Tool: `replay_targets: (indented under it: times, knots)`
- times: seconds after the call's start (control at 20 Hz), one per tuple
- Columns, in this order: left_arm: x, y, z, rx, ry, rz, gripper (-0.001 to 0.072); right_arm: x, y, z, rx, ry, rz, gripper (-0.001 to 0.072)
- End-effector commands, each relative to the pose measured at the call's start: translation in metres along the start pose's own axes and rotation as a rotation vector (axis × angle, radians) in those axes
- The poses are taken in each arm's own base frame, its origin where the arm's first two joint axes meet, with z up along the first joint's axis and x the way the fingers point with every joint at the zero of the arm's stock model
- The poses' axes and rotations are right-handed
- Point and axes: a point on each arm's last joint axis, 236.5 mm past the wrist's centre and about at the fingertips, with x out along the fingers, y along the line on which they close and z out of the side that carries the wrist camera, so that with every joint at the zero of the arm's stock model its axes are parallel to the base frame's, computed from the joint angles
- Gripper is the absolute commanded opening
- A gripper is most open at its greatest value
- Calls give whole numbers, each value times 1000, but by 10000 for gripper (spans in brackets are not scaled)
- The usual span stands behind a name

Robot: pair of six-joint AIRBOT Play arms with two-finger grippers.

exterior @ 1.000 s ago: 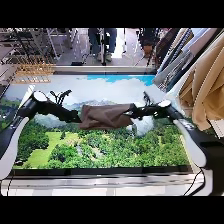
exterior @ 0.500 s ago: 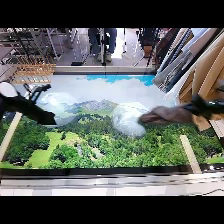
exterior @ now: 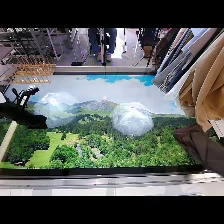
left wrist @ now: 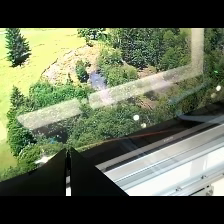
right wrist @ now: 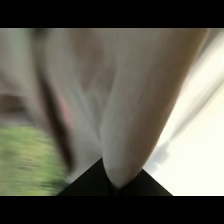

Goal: Fold the clothes and pants, and hang the long-sleeved shirts on hangers.

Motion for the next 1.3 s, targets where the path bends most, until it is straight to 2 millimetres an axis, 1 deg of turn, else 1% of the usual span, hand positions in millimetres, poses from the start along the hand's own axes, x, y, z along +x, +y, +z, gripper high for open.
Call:
replay_targets:
  times: [0.0, 0.05, 0.1, 0.15, 0.2, 0.25, 0.3, 0.35, 0.4, 0.45, 0.5, 0.6, 0.65, 0.7, 0.75, 0.9, 1.0, 1.15, 1.25]
  knots:
    - [5, 6, 4, -12, -26, 15, 7, 21, -77, -50, 54, 142, -167, 69]
    - [5, 6, 6, -12, -31, 17, 7, 20, -88, -55, 59, 155, -198, 361]
    - [5, 10, 3, -12, -23, 33, 7, 16, -94, -50, 59, 139, -219, 587]
    - [4, 16, 0, -9, -10, 60, 7, 7, -98, -39, 51, 106, -239, 606]
    - [4, 20, -3, -9, 5, 79, 7, -3, -93, -19, 71, 40, -236, 605]
    - [3, 24, -7, -10, 19, 96, 7, -14, -79, 3, 103, -33, -193, 605]
    - [3, 26, -8, -15, 25, 103, 7, -20, -53, 22, 89, -96, -107, 601]
    - [3, 26, -8, -24, 24, 104, 7, -21, -17, 35, 35, -137, 14, 597]
    - [3, 26, -8, -23, 24, 104, 7, -15, 22, 39, -24, -139, 140, 576]
    - [3, 26, -8, -23, 24, 104, 7, -4, 51, 35, -55, -108, 221, 576]
    - [3, 26, -8, -23, 24, 104, 7, 11, 68, 27, -77, -58, 257, 575]
    - [3, 27, -11, -23, 36, 107, 7, 42, 90, 9, -123, 52, 275, 561]
    - [3, 27, -13, -24, 45, 107, 7, 54, 96, 7, -136, 75, 272, 561]
    - [3, 28, -15, -24, 55, 111, 7, 62, 98, 9, -134, 79, 260, 561]
    - [3, 28, -17, -24, 60, 113, 7, 68, 94, 13, -128, 71, 234, 559]
    - [3, 28, -17, -25, 59, 112, 7, 75, 74, 20, -147, 46, 143, 560]
    - [3, 28, -16, -25, 59, 112, 7, 77, 62, 21, -176, 46, 93, 560]
    - [3, 28, -16, -25, 59, 112, 7, 84, 58, 17, -185, 72, 87, 560]
    - [3, 28, -16, -25, 59, 112, 7, 93, 65, 7, -191, 126, 126, 558]
